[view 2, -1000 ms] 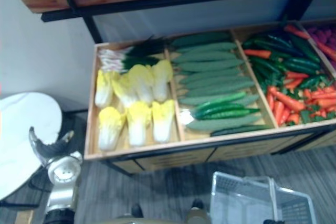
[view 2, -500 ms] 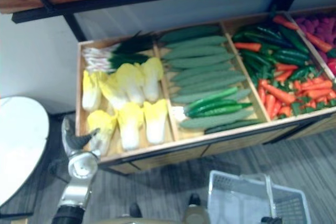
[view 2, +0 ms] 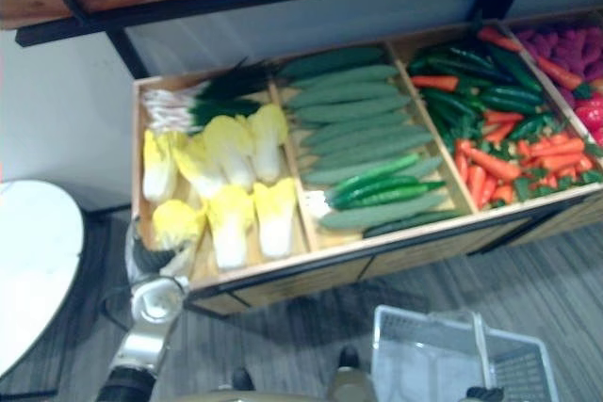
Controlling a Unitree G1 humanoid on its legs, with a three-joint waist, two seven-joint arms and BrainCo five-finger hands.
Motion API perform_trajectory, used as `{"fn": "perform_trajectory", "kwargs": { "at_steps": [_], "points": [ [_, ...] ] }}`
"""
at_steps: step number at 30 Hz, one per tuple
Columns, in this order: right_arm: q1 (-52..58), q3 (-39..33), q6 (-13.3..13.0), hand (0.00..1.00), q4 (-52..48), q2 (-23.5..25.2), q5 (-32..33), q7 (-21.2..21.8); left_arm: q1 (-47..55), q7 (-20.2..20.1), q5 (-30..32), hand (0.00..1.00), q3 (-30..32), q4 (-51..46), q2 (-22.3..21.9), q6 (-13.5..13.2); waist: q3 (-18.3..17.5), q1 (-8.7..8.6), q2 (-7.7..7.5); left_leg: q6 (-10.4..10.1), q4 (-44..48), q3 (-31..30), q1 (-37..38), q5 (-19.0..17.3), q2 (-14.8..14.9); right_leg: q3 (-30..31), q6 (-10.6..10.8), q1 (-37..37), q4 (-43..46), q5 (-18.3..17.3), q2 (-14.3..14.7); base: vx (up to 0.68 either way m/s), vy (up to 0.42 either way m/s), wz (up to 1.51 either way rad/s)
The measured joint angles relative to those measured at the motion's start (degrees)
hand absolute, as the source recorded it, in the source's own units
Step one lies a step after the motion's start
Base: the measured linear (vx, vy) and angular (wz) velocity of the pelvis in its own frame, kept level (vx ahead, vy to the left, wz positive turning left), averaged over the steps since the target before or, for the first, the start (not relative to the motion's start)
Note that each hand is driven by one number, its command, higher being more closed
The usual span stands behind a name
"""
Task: Pick vegetable in the basket
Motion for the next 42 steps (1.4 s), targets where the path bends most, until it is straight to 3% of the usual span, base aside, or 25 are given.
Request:
{"fn": "perform_trajectory", "kwargs": {
  "at_steps": [11,17,29,30,42],
  "points": [
    [-2.0,0.0,0.1,1.00,-0.1,0.1,0.0,-0.1,-1.7,-1.1,0.1,0.00,0.0,3.6,-0.1,1.3,2.1,-0.19,0.19,-0.2,-0.1,0.3,-1.1,-0.1,-0.1,0.5,0.0,-1.6,0.3,0.0,0.1,0.02,-0.005,-0.02],
    [-3.3,0.5,0.2,1.00,-1.3,0.1,0.0,-0.2,-2.7,-1.4,-0.3,0.00,0.6,4.4,-0.1,1.4,3.9,-1.20,0.25,-0.2,-0.1,1.3,-1.0,-0.1,-0.3,1.4,0.1,-2.1,0.3,0.1,0.0,0.03,-0.005,-0.08],
    [-4.6,0.7,0.5,1.00,-1.6,0.1,0.0,-0.3,-6.6,-1.0,-0.3,0.00,3.9,15.0,0.3,2.1,4.6,-1.18,0.50,-0.2,0.0,1.5,-1.7,-0.1,-0.4,2.0,0.2,-3.3,0.6,0.1,-0.1,0.01,-0.006,-0.02],
    [-4.6,0.9,0.5,1.00,-1.6,0.1,0.0,-0.3,-6.9,-0.9,-0.3,1.00,3.9,16.3,0.3,1.9,4.8,-1.18,0.44,-0.2,0.0,1.5,-1.5,-0.1,-0.4,2.1,0.2,-3.1,0.6,0.1,-0.1,0.00,0.000,0.00],
    [-5.5,2.9,0.5,1.00,-1.4,-0.1,0.0,-1.0,-11.6,0.5,-0.2,1.00,5.7,25.3,2.3,1.7,5.5,-1.26,0.85,-0.6,0.0,3.0,0.1,-0.4,-0.1,3.4,0.3,-2.2,-0.5,1.0,0.4,-0.01,-0.011,-0.07]
  ]
}}
